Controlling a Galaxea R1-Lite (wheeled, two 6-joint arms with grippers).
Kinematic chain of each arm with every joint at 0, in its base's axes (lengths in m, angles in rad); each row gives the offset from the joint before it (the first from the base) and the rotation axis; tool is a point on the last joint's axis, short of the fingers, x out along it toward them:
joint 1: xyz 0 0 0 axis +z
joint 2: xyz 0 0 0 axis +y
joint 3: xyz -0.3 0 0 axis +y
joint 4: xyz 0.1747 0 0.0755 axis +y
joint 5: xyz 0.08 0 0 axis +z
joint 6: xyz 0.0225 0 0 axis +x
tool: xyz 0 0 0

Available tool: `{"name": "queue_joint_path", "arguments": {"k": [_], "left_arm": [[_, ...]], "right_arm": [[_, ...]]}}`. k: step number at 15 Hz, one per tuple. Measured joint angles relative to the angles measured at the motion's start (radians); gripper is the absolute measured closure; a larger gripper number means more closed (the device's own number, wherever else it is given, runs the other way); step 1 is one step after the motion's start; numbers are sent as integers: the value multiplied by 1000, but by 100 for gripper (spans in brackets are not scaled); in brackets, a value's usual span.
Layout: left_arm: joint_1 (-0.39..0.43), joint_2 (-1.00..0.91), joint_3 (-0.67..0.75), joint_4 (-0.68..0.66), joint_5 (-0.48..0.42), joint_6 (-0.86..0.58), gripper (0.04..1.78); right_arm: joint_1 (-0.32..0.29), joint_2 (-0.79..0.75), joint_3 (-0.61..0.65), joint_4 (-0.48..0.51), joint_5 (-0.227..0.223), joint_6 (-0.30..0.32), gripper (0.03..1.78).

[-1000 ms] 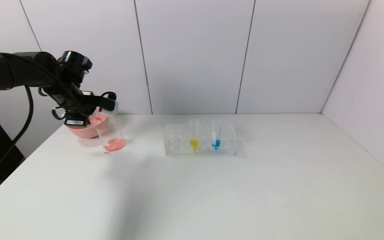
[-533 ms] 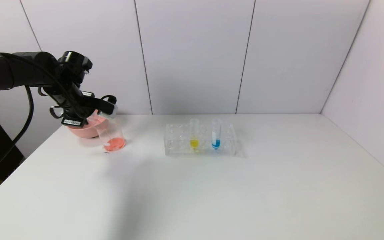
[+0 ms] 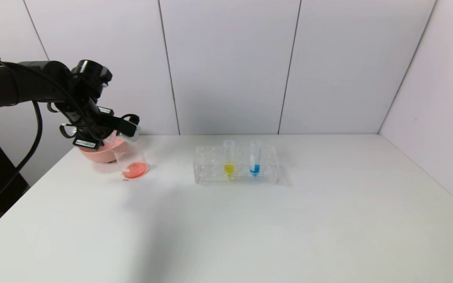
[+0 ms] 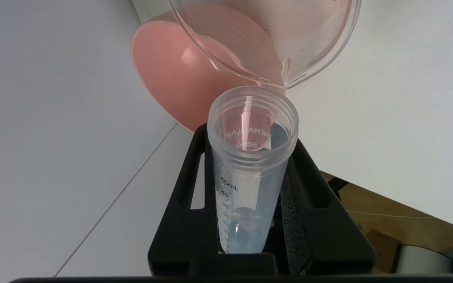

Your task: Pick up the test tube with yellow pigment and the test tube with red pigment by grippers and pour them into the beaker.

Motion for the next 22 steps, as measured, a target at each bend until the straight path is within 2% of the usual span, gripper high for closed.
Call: {"name": "queue_joint_path", "arguments": {"k": [9, 14, 17, 22], "left_arm": [[6, -23, 12, 34, -14, -7, 135], [25, -57, 10, 45, -109, -59, 135], [40, -87, 5, 31, -181, -171, 135], [73, -120, 3, -40, -347, -494, 135]], "right_arm": [[0, 0, 0, 0, 0, 0, 11], [0, 0, 0, 0, 0, 0, 11], [0, 0, 0, 0, 0, 0, 11], [0, 0, 0, 0, 0, 0, 11]]}}
